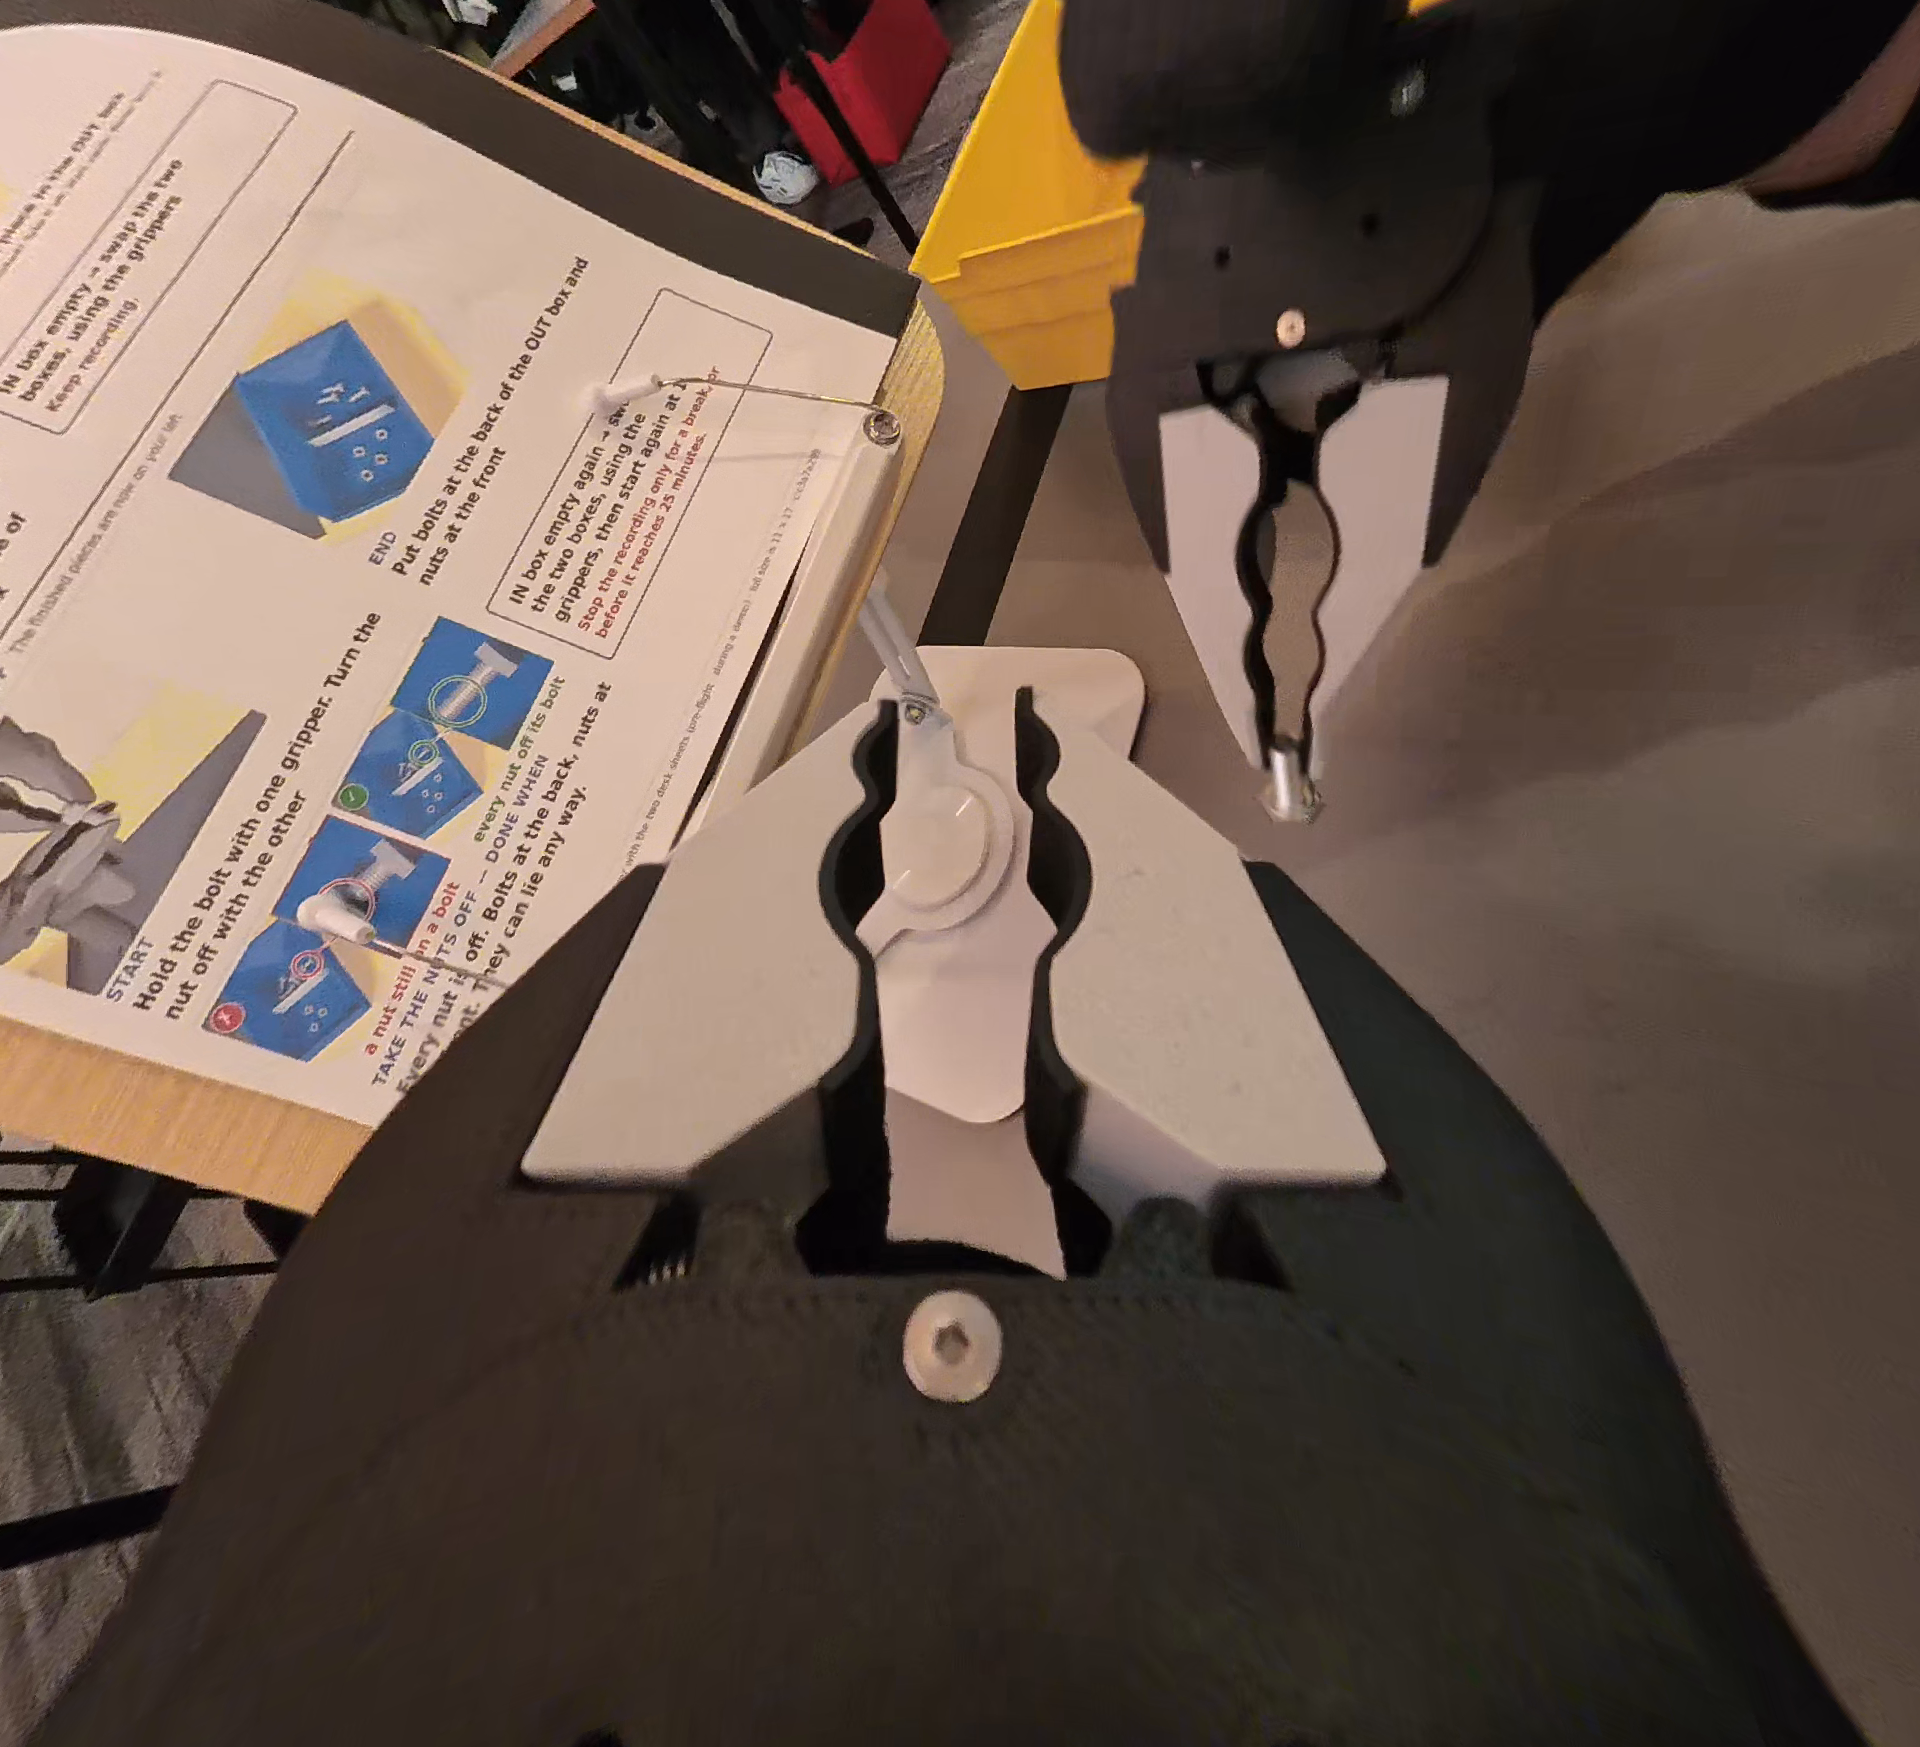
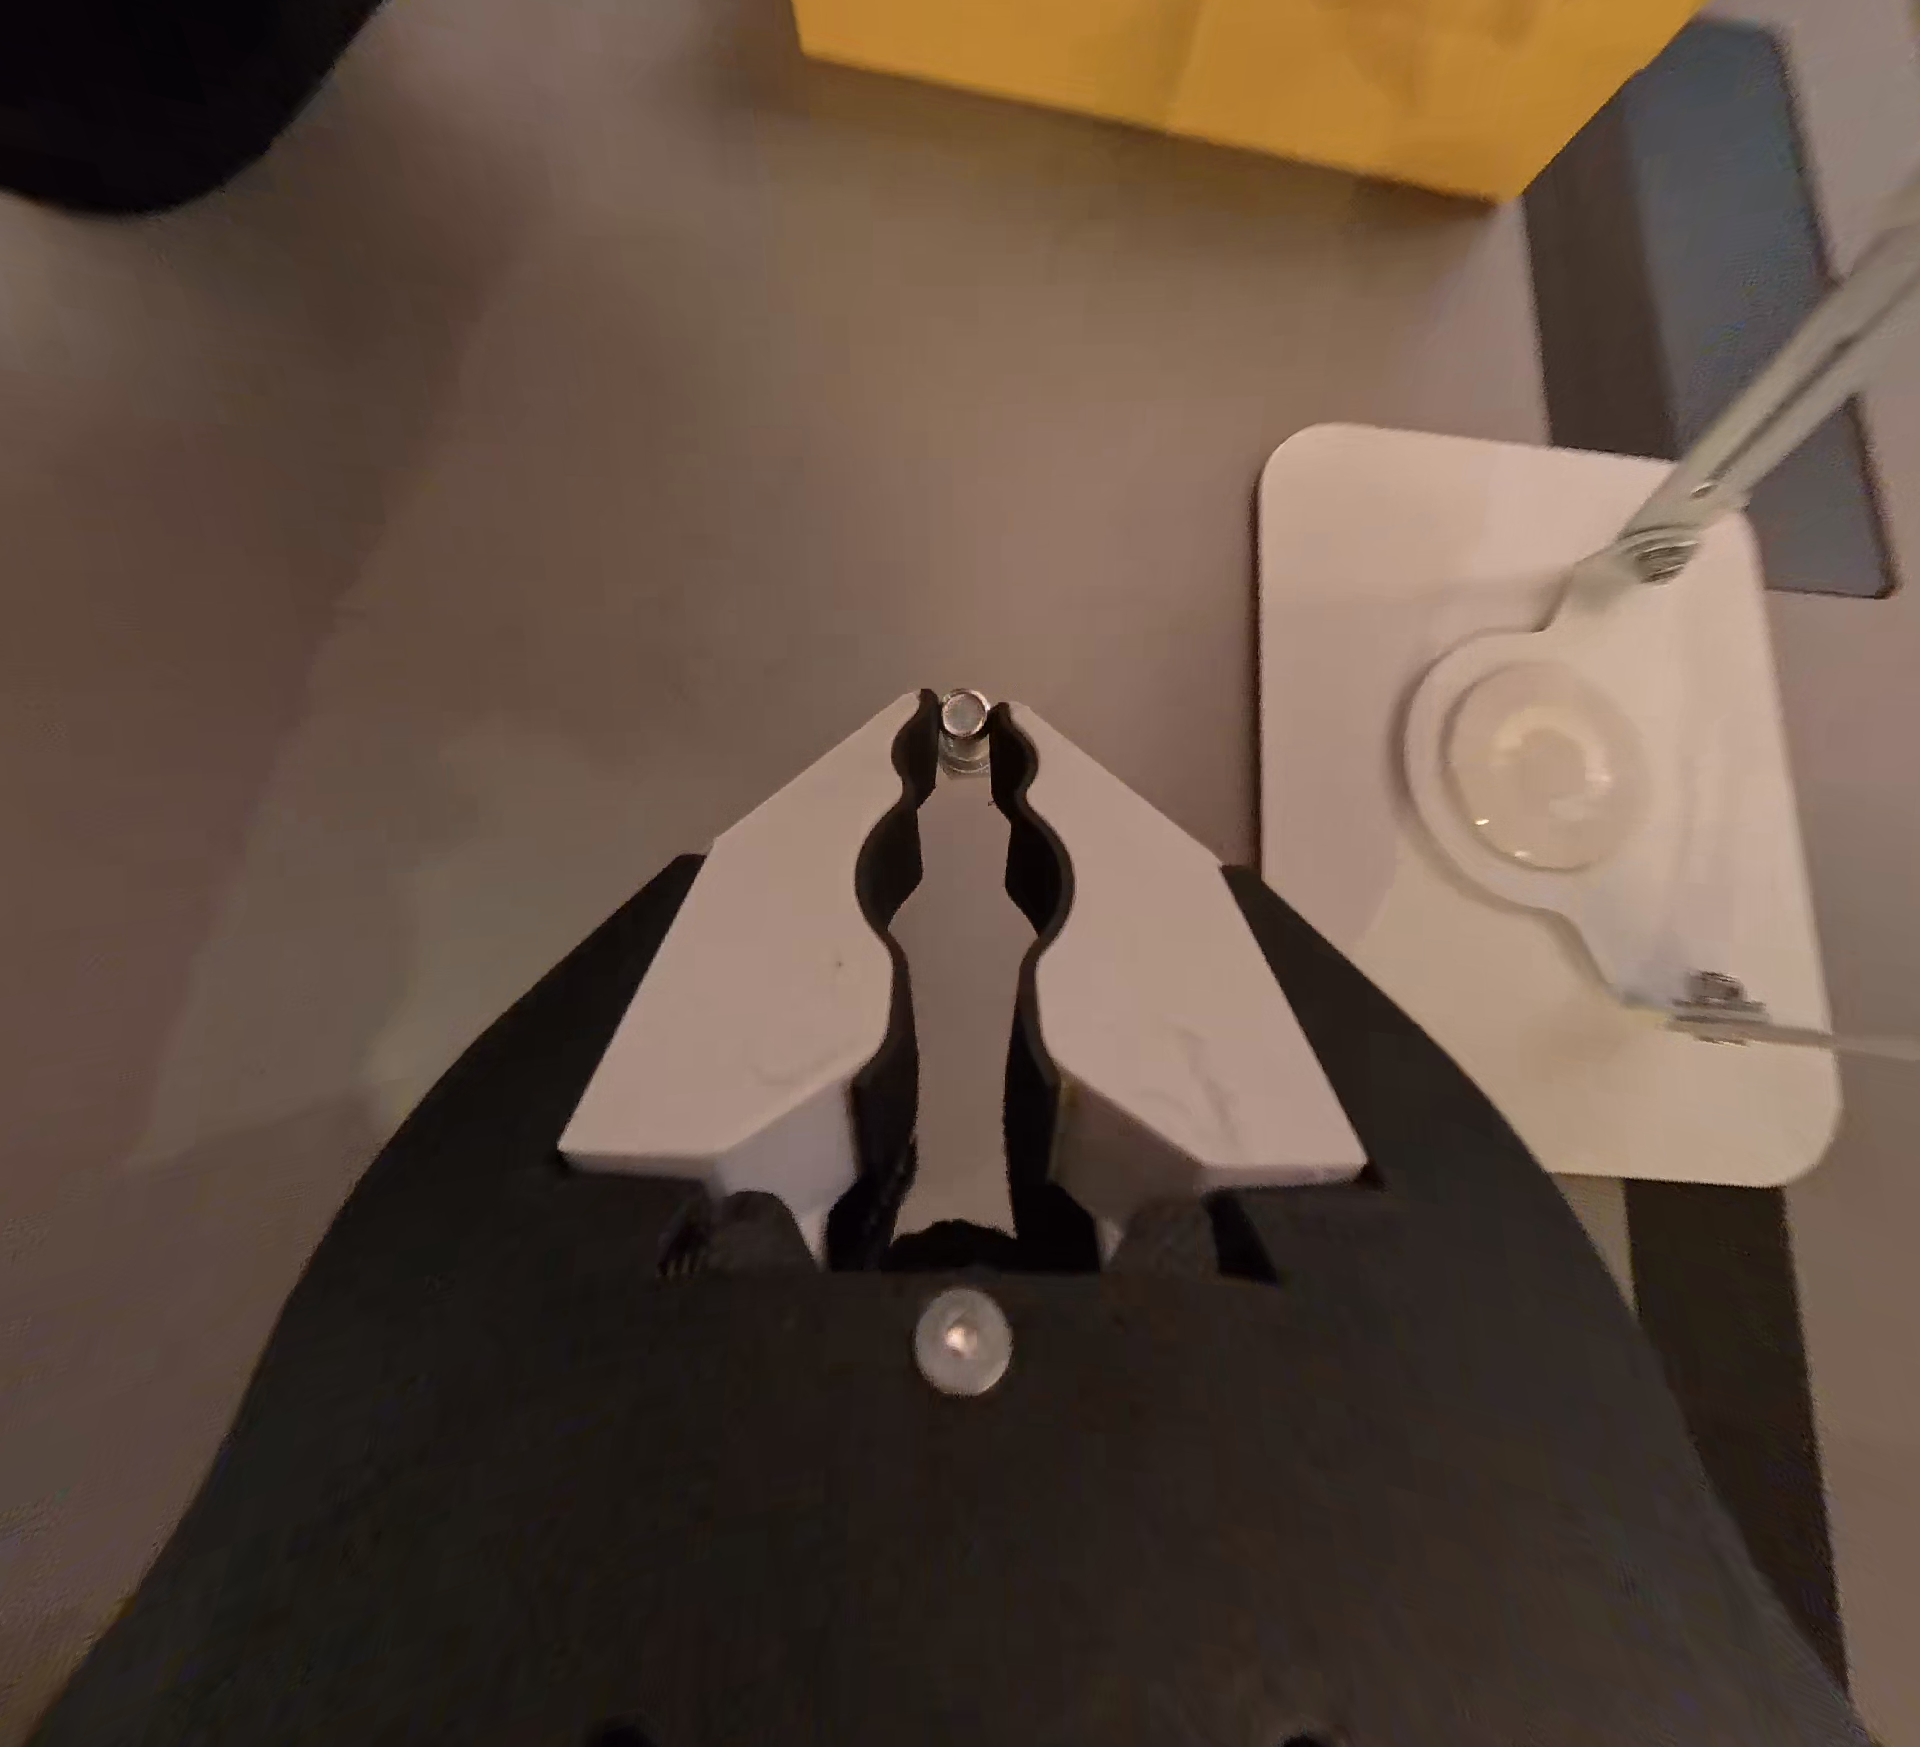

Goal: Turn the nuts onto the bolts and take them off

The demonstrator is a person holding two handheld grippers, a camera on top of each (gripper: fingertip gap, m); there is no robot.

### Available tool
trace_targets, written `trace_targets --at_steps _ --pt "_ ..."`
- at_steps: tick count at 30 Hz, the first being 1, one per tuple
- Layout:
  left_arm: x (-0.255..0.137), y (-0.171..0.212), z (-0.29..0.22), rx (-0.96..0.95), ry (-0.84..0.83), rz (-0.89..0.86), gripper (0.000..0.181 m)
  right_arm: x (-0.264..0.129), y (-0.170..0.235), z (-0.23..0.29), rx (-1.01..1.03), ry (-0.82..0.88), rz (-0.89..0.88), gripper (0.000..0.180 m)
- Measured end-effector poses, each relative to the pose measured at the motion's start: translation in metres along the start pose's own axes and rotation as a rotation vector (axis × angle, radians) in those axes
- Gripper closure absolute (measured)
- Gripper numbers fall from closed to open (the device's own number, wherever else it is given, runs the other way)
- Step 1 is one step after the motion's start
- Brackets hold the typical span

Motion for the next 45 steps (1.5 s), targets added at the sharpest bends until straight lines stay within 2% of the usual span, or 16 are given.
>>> trace_targets --at_steps 9,14,16,20,24,29,32,37,42,45 --pt "0.000 0.008 0.005 -0.009 -0.010 0.030 0.160 0.042 0.024 0.008 0.003 -0.084 0.171 0.172" --pt "0.001 0.009 0.004 -0.006 -0.002 0.037 0.160 0.050 0.027 0.011 0.014 -0.116 0.177 0.172" --pt "0.001 0.009 0.003 -0.005 -0.002 0.040 0.159 0.051 0.027 0.011 0.019 -0.121 0.173 0.172" --pt "0.002 0.008 0.003 0.000 -0.004 0.044 0.159 0.050 0.025 0.011 0.022 -0.121 0.173 0.157" --pt "-0.002 0.003 0.005 0.003 -0.025 0.037 0.158 0.045 0.021 0.009 0.025 -0.101 0.160 0.151" --pt "-0.021 -0.003 0.020 0.015 -0.100 0.050 0.155 0.029 0.022 0.000 0.032 -0.036 0.160 0.152" --pt "-0.045 0.003 0.036 0.019 -0.161 0.105 0.155 0.020 0.020 -0.003 0.039 -0.017 0.136 0.154" --pt "-0.099 0.045 0.048 -0.080 -0.242 0.219 0.156 0.018 0.022 -0.004 0.041 -0.015 0.143 0.154" --pt "-0.128 0.127 0.038 -0.229 -0.208 0.508 0.156 0.021 0.021 -0.001 0.024 -0.021 0.158 0.154" --pt "-0.131 0.170 0.024 -0.274 -0.146 0.656 0.157 0.022 0.019 0.000 0.019 -0.023 0.156 0.155"
Point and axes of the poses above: each gripper's, where its closed fingertips meet, x out along the fingers, y out of its underside, z = x × y across the jaws, the point moved 6 cm from there along -x, back along the fingers, and after that the axes turned 2 degrees about -y, right-handed, at the moved point
